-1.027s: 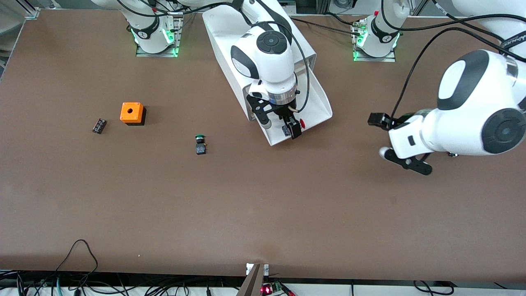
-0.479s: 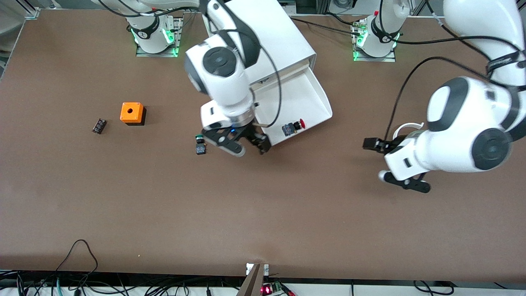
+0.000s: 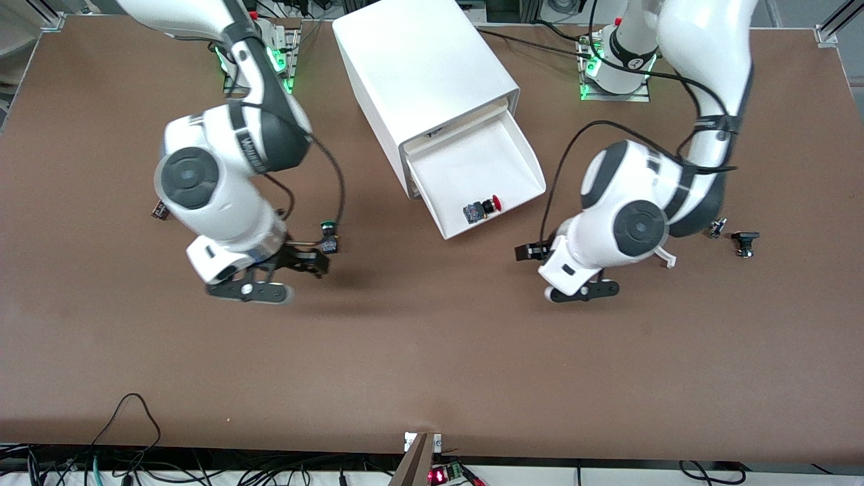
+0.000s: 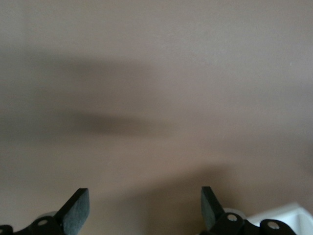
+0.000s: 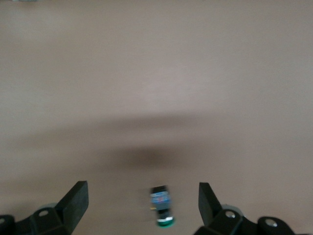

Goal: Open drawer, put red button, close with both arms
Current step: 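Withdraw the right gripper while the left gripper pushes the drawer front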

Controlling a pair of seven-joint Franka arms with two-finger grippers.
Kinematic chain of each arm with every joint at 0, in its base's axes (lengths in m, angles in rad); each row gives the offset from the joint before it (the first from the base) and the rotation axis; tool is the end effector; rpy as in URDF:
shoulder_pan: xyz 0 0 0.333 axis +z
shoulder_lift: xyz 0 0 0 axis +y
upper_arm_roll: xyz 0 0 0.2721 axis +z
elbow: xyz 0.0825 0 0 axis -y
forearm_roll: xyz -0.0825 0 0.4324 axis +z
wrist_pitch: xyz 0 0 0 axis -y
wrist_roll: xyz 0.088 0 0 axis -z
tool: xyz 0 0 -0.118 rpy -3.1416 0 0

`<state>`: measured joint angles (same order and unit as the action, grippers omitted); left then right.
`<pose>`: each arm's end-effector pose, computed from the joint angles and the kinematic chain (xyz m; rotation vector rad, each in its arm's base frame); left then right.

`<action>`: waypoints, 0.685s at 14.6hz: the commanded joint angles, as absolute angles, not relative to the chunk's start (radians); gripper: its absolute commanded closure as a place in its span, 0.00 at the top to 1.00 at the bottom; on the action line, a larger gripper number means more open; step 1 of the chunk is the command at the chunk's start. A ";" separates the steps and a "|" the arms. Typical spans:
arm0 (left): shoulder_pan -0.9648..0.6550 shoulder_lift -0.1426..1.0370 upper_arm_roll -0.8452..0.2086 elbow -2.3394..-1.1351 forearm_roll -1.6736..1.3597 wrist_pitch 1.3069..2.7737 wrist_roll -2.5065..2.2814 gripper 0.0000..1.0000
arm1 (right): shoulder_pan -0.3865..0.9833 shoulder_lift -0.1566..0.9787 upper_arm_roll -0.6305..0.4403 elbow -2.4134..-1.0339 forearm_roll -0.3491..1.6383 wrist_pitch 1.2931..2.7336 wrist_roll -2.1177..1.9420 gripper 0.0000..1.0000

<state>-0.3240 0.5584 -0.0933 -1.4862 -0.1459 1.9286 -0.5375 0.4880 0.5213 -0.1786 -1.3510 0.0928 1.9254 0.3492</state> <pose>0.6481 -0.2924 0.2716 3.0042 0.2871 -0.2813 0.6944 0.2513 0.3697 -3.1197 0.0677 -0.0903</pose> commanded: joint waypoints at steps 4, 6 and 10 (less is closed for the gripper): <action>-0.425 0.456 -0.089 -1.795 -0.114 2.221 -0.754 1.00 | 0.403 0.338 -0.224 -1.555 0.104 1.940 0.040 1.00; -0.419 0.448 -0.092 -1.796 -0.114 2.212 -0.762 1.00 | 0.403 0.276 -0.259 -1.595 0.104 1.937 0.025 1.00; -0.431 0.408 -0.107 -1.861 -0.114 2.214 -0.813 1.00 | 0.403 0.117 -0.291 -1.654 0.097 1.890 0.008 1.00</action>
<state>-0.4268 0.4691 -0.0983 -1.7830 -0.1457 2.2056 -0.7685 0.3957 0.2389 -0.2764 -1.5772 0.0928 1.9185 0.0268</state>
